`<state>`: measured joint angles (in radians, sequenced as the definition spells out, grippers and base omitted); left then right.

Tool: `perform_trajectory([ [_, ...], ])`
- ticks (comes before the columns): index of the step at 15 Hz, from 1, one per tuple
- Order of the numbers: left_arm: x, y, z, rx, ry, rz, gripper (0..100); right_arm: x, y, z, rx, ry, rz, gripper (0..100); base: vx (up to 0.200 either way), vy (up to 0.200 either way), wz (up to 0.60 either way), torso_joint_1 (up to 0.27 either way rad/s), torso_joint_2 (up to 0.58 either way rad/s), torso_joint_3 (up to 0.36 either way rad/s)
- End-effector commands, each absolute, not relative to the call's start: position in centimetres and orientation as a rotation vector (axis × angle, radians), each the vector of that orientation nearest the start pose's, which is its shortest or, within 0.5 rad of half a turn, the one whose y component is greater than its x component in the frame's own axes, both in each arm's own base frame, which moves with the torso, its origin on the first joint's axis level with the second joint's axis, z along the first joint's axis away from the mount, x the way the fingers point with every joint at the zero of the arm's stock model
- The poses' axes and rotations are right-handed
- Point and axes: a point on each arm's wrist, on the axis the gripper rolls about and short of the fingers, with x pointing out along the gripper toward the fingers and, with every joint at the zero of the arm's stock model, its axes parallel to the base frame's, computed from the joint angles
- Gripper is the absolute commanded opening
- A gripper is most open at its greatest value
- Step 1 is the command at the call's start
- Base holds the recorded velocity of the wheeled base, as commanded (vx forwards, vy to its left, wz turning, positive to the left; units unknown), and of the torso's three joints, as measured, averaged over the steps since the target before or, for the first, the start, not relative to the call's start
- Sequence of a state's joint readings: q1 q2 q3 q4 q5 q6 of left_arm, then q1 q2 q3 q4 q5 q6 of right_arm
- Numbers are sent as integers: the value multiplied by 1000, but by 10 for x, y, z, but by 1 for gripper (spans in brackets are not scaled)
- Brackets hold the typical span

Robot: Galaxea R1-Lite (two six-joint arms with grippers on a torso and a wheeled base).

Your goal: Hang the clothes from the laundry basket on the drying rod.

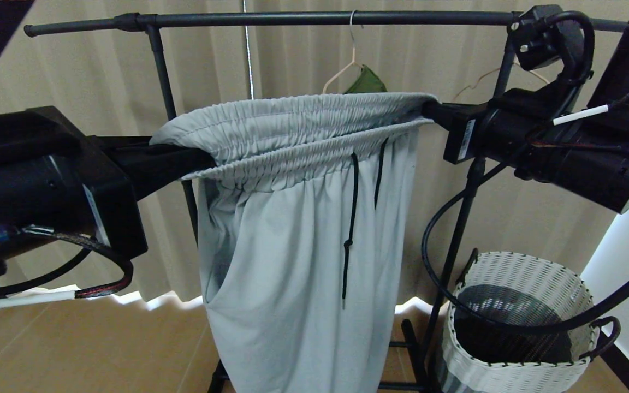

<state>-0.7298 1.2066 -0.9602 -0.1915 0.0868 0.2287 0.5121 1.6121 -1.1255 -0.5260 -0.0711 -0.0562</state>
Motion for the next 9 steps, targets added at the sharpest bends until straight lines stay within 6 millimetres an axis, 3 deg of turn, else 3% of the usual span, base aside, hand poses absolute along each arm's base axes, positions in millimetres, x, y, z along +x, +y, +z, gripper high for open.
perform_trajectory([
  [1,134,-120,307,240,-34,-652,0,270,151,284,-49,-36,438,0,0,0,0,0,0,0],
  [6,172,-125,309,260,-3,-471,0,244,135,297,-41,-75,426,0,0,0,0,0,0,0],
  [9,194,-141,286,288,33,-437,0,221,123,285,-49,-44,433,0,0,0,0,0,0,0],
])
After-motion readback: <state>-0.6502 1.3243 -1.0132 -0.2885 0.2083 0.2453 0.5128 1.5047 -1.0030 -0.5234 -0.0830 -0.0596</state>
